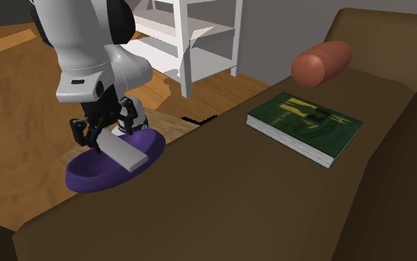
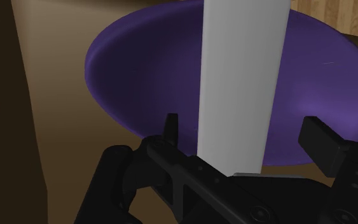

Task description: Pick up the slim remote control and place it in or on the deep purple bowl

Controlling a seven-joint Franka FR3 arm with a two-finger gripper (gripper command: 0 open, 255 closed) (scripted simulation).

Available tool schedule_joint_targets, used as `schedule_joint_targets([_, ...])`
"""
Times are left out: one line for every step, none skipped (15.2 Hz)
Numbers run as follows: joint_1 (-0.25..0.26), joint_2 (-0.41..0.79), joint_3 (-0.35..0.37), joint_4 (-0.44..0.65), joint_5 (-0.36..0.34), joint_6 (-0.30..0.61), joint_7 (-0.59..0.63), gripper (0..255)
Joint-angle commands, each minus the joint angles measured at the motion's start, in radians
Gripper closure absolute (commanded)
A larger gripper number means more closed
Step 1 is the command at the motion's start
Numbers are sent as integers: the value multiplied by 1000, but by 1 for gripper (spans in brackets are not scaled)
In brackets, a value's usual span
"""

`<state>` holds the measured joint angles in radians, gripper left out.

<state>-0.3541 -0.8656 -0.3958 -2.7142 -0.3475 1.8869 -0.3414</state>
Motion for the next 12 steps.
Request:
schedule_joint_targets([4, -7, 11, 29, 10, -36, -1, 0])
schedule_joint_targets([8, -11, 22, 59, 20, -71, -3, 0])
schedule_joint_targets([12, -14, 32, 90, 30, -104, -4, 0])
schedule_joint_targets([15, -15, 39, 116, 37, -130, -6, 0])
schedule_joint_targets([15, -15, 39, 116, 37, -130, -6, 0])
schedule_joint_targets([15, -15, 39, 116, 37, -130, -6, 0])
schedule_joint_targets([15, -15, 39, 116, 37, -130, -6, 0])
schedule_joint_targets([15, -15, 39, 116, 37, -130, -6, 0])
schedule_joint_targets([15, -15, 39, 116, 37, -130, -6, 0])
schedule_joint_targets([15, -15, 39, 116, 37, -130, -6, 0])
schedule_joint_targets([15, -15, 39, 116, 37, -130, -6, 0])
schedule_joint_targets([15, -15, 39, 116, 37, -130, -6, 0])
